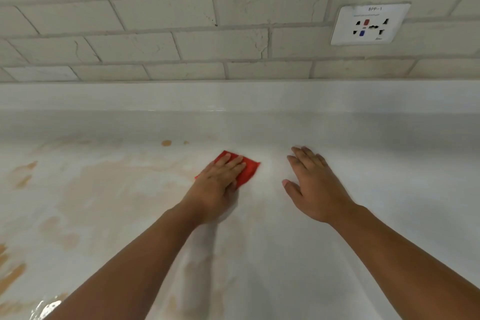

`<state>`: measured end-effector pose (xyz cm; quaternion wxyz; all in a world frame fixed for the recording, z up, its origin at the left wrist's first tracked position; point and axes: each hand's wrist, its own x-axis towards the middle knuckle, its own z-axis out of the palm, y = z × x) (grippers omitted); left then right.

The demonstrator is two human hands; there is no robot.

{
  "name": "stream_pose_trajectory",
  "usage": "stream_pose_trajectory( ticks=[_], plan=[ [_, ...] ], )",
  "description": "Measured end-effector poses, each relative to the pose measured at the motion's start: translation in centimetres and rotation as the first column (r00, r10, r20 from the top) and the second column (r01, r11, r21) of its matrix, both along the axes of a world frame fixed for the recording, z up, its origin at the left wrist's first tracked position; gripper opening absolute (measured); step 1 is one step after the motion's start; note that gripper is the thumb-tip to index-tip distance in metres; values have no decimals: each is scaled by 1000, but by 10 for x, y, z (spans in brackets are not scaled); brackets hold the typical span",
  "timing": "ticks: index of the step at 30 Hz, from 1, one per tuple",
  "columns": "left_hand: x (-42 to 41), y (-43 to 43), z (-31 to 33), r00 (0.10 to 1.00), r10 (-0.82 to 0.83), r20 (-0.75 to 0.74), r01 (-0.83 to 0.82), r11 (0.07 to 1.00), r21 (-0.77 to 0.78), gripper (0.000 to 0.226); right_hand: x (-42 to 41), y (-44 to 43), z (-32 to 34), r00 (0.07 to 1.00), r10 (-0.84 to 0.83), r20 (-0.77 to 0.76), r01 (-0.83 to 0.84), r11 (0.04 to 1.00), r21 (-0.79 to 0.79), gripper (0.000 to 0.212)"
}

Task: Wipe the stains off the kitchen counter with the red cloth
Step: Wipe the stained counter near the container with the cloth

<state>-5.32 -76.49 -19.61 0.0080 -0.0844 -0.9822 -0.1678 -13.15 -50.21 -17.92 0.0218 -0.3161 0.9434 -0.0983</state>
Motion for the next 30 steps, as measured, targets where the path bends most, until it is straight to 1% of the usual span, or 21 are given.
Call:
stream_pose_trajectory(
  ticks=[2,4,7,9,12,15,18,20,21,22,24,26,28,30],
  plan=[
    [-3,-32,0,996,94,-11,-94,996,-6,62,2,-1,0,1000,-1,-3,1,1000,13,67],
    [-21,-52,3,981,194,25,-193,980,-51,63,5,-1,0,1000,-5,-6,5,1000,20,69],
    [-56,-43,4,943,317,99,-310,947,-81,54,12,-1,2,1000,-5,3,5,1000,21,70],
    [-66,-19,3,947,313,76,-306,948,-89,54,18,1,4,1000,-20,8,20,1000,22,65],
    [-48,24,2,989,145,2,-144,987,-75,55,28,4,4,999,-41,16,40,999,18,60],
    [-4,49,7,998,-58,28,59,998,-28,54,39,8,7,998,-55,35,55,998,9,61],
    [41,29,6,963,-269,28,267,962,54,53,50,16,8,997,-60,38,60,998,-2,61],
    [52,-2,4,946,-322,29,319,944,80,50,59,23,8,996,-66,51,66,998,10,61],
    [48,-16,3,953,-301,29,298,952,73,51,64,26,7,995,-72,63,71,997,20,61],
    [39,-26,1,969,-244,33,242,968,63,54,68,29,6,994,-77,75,75,997,30,61],
    [15,-26,2,997,-64,47,61,997,54,55,78,35,4,993,-85,87,82,996,38,61],
    [-4,-4,3,997,72,29,-74,995,60,52,88,41,2,992,-92,90,88,995,42,61],
    [-10,27,4,996,90,14,-91,994,58,52,97,46,1,991,-99,94,94,994,48,60],
    [-2,59,5,1000,17,-3,-17,998,59,53,104,49,1,990,-103,95,99,994,46,60]
  ],
)
